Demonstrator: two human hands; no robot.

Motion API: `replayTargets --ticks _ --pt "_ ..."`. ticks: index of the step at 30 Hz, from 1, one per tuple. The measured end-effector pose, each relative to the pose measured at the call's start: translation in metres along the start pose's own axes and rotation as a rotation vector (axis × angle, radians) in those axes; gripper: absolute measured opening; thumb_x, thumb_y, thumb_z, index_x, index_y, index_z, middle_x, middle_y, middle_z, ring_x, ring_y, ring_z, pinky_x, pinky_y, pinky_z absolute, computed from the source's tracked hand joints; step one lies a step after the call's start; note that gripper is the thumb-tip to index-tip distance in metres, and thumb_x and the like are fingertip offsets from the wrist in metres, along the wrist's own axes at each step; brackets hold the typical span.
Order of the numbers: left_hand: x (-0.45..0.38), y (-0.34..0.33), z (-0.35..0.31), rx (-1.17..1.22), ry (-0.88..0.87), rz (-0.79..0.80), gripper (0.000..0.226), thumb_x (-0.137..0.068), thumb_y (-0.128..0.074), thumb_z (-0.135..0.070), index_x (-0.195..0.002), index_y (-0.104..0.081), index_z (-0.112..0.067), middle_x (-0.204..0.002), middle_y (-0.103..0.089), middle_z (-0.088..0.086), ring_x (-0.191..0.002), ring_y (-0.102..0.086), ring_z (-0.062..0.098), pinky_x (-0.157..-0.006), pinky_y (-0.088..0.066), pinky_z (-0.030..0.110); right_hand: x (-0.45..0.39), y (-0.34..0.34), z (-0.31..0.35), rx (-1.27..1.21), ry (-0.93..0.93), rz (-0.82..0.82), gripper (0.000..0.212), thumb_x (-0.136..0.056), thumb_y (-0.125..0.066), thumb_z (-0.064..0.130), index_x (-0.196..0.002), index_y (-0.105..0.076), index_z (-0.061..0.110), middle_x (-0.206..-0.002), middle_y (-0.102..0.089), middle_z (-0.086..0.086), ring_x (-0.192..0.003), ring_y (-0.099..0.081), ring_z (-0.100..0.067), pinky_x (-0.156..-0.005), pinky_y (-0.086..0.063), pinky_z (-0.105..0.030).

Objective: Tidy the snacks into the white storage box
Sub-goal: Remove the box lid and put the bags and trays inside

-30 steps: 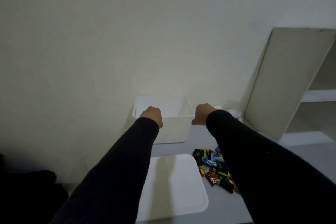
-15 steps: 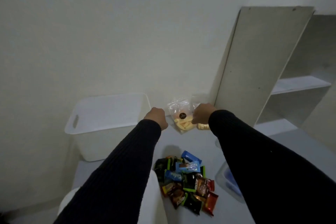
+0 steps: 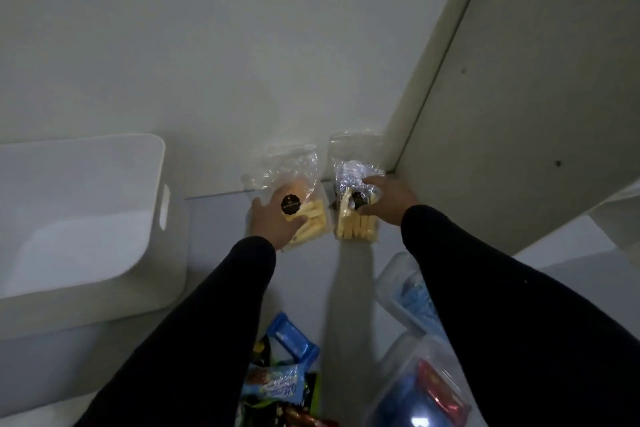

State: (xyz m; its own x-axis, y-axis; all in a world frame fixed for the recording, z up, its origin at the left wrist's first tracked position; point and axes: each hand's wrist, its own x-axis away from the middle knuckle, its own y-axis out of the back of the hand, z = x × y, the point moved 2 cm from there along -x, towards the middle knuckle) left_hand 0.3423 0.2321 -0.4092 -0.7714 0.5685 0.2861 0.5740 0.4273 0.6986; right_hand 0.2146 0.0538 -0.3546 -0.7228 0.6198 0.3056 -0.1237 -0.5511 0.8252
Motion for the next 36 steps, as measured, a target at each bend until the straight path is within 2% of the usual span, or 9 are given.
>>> replayTargets --ticks 2,6,9,15,19,21,28,33,36 --pt "-0.013 -0.008 0.005 0.05 0.003 -0.037 0.074 -0.081 -0.069 -0.033 -0.144 -0.029 -0.037 -0.149 -0.026 0.017 -0.14 -0.023 0.031 -0.113 -0.023 0.035 -0.021 -0.008 -0.014 -0.088 -0.006 0.023 0.071 -0.076 -0.078 0.024 -0.139 -0.045 0.02 -0.149 -0.04 -0.003 -0.134 -0.042 -0.022 -0.105 -0.035 -0.026" --pt "-0.034 -0.019 0.014 0.084 -0.044 -0.109 0.075 -0.076 -0.075 -0.027 -0.141 -0.038 -0.033 -0.144 -0.04 0.009 -0.133 -0.029 0.023 -0.105 -0.022 0.02 -0.047 -0.026 -0.031 -0.338 -0.042 0.036 0.071 -0.073 -0.08 0.011 -0.137 -0.05 0.016 -0.139 -0.051 -0.001 -0.123 -0.05 -0.016 -0.091 -0.035 -0.016" --pt "-0.041 -0.023 0.015 0.111 -0.067 -0.15 0.075 -0.072 -0.079 -0.024 -0.139 -0.044 -0.028 -0.141 -0.047 0.005 -0.131 -0.033 0.028 -0.11 -0.025 0.028 -0.057 -0.037 -0.037 -0.466 -0.058 0.006 0.065 -0.072 -0.078 0.003 -0.131 -0.055 0.013 -0.122 -0.058 0.006 -0.107 -0.052 -0.009 -0.085 -0.039 -0.017" --pt "-0.042 -0.022 0.008 0.214 -0.058 -0.14 0.073 -0.065 -0.082 -0.024 -0.131 -0.054 -0.03 -0.12 -0.062 0.01 -0.115 -0.055 0.021 -0.092 -0.037 0.019 -0.063 -0.037 -0.042 -0.513 -0.044 -0.048 0.049 -0.075 -0.07 -0.006 -0.119 -0.065 0.016 -0.128 -0.059 -0.003 -0.119 -0.054 -0.021 -0.103 -0.047 -0.035" --pt "-0.031 -0.013 -0.002 0.315 -0.083 -0.162 0.055 -0.073 -0.079 -0.016 -0.124 -0.06 -0.028 -0.124 -0.062 -0.006 -0.112 -0.053 0.003 -0.092 -0.035 0.011 -0.057 -0.024 -0.037 -0.531 -0.042 -0.084 0.046 -0.078 -0.069 -0.003 -0.118 -0.065 0.019 -0.13 -0.055 -0.008 -0.116 -0.055 -0.026 -0.1 -0.049 -0.039" --pt "-0.024 -0.005 -0.01 0.34 -0.109 -0.181 0.049 -0.076 -0.077 -0.017 -0.121 -0.062 -0.029 -0.122 -0.063 -0.009 -0.11 -0.053 0.004 -0.095 -0.039 0.017 -0.049 -0.016 -0.032 -0.53 -0.034 -0.11 0.045 -0.079 -0.069 -0.001 -0.118 -0.064 0.02 -0.122 -0.057 -0.008 -0.109 -0.057 -0.024 -0.098 -0.049 -0.036" --pt "0.011 0.051 -0.037 0.527 -0.262 -0.178 0.042 -0.083 -0.068 -0.007 -0.118 -0.062 -0.031 -0.12 -0.06 -0.013 -0.113 -0.059 0.013 -0.104 -0.044 0.03 0.001 0.024 0.016 -0.533 0.023 -0.224 0.044 -0.08 -0.069 0.003 -0.12 -0.064 0.021 -0.104 -0.055 -0.002 -0.094 -0.052 -0.015 -0.081 -0.042 -0.021" --pt "0.056 0.126 -0.046 0.56 -0.391 -0.243 0.041 -0.085 -0.064 -0.005 -0.121 -0.062 -0.025 -0.116 -0.062 -0.006 -0.115 -0.056 0.014 -0.099 -0.043 0.024 0.053 0.052 0.083 -0.532 0.118 -0.357 0.042 -0.08 -0.07 0.007 -0.118 -0.064 0.024 -0.099 -0.062 -0.003 -0.087 -0.056 -0.014 -0.056 -0.043 -0.003" --pt "0.086 0.178 -0.029 0.556 -0.433 -0.233 0.042 -0.087 -0.062 -0.006 -0.122 -0.061 -0.029 -0.117 -0.062 0.0 -0.111 -0.057 0.014 -0.095 -0.044 0.023 0.088 0.054 0.133 -0.626 0.175 -0.389 0.042 -0.08 -0.068 0.003 -0.117 -0.064 0.022 -0.092 -0.063 -0.002 -0.085 -0.057 -0.016 -0.069 -0.047 -0.015"
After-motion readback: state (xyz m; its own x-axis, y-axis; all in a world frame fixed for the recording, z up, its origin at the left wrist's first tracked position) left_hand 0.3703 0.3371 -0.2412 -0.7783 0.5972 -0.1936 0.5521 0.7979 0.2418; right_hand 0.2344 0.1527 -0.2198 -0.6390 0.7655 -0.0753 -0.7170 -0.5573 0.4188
